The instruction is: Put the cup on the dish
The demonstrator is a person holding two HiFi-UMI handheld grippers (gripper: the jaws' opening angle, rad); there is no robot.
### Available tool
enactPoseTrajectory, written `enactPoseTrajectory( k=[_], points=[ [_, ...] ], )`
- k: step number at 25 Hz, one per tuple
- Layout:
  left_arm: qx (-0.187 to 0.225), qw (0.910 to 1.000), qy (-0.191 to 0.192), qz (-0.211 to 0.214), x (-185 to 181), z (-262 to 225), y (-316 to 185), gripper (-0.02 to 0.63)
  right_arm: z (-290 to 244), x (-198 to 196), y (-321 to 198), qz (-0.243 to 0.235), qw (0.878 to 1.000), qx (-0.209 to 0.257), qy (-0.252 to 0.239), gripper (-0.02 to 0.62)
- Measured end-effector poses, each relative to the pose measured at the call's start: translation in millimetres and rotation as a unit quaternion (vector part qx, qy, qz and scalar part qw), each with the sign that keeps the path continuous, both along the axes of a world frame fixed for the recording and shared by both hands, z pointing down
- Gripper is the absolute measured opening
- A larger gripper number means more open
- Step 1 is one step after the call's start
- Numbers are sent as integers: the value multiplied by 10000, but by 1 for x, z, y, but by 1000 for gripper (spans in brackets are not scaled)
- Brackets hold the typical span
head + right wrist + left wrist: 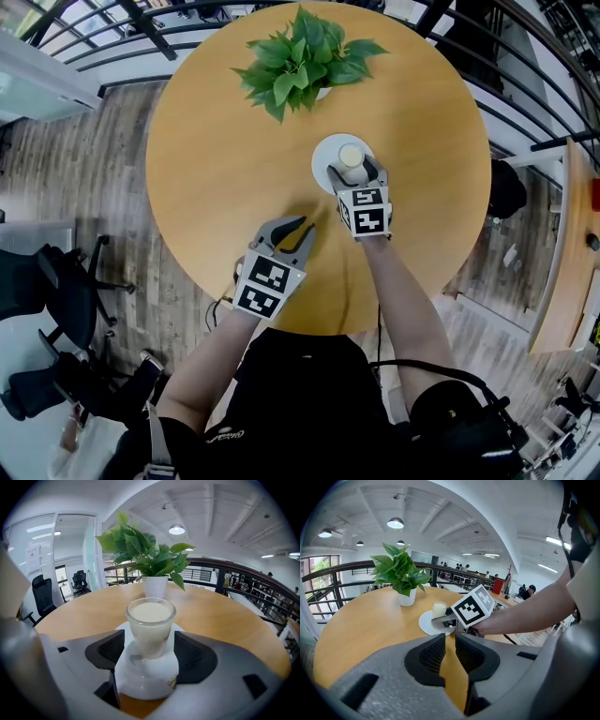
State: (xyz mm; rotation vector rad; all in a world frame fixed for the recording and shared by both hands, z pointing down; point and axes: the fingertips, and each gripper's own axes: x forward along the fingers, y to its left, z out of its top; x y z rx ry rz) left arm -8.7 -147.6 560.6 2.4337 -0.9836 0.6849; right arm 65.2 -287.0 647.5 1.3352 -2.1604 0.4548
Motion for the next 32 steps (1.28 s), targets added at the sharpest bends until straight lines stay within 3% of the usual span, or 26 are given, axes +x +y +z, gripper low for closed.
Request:
enactPoseTrajectory(
  k=[16,24,32],
  points=[
    [92,9999,19,84,8,-9,2,69,-10,14,19,-1,10000,-19,71,302],
    [297,9995,70,54,14,-31,-3,69,-39,21,42,-69,9998,158,37,249],
    [577,9981,191,-31,18,-60,-7,69,-103,21,67,-105,9973,628,-378,186]
  ],
)
